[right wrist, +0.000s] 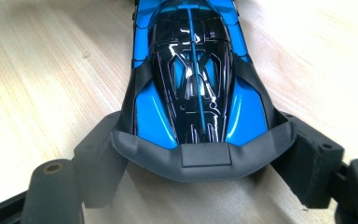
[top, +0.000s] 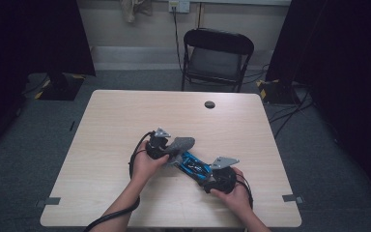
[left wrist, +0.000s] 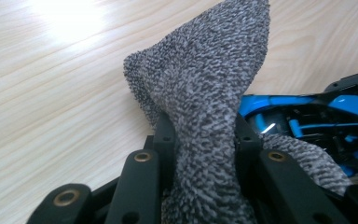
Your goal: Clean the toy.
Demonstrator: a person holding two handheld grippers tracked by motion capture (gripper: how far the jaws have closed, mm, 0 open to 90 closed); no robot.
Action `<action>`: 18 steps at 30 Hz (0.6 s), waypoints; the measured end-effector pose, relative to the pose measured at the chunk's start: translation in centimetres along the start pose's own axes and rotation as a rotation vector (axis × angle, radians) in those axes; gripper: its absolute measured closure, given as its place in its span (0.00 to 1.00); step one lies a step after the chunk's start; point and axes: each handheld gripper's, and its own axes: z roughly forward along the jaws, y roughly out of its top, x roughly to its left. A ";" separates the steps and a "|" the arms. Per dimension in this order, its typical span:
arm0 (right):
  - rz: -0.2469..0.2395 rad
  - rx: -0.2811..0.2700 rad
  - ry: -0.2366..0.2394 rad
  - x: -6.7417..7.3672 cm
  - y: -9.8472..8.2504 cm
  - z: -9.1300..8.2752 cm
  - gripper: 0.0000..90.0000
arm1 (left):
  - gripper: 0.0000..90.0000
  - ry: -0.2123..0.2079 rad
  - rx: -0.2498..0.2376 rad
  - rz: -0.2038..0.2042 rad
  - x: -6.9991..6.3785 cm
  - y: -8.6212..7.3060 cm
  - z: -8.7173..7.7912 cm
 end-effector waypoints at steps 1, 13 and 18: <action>0.000 -0.001 0.000 0.0 0.0 0.0 0.27 | 0.78 0.007 0.004 -0.002 0.1 -0.1 -0.1; 0.000 0.000 0.000 0.0 0.0 0.0 0.27 | 0.78 -0.053 -0.018 0.023 -1.5 0.2 -1.2; 0.000 0.000 0.000 0.0 0.0 0.0 0.27 | 0.76 -0.085 -0.013 0.055 -3.1 0.4 -0.4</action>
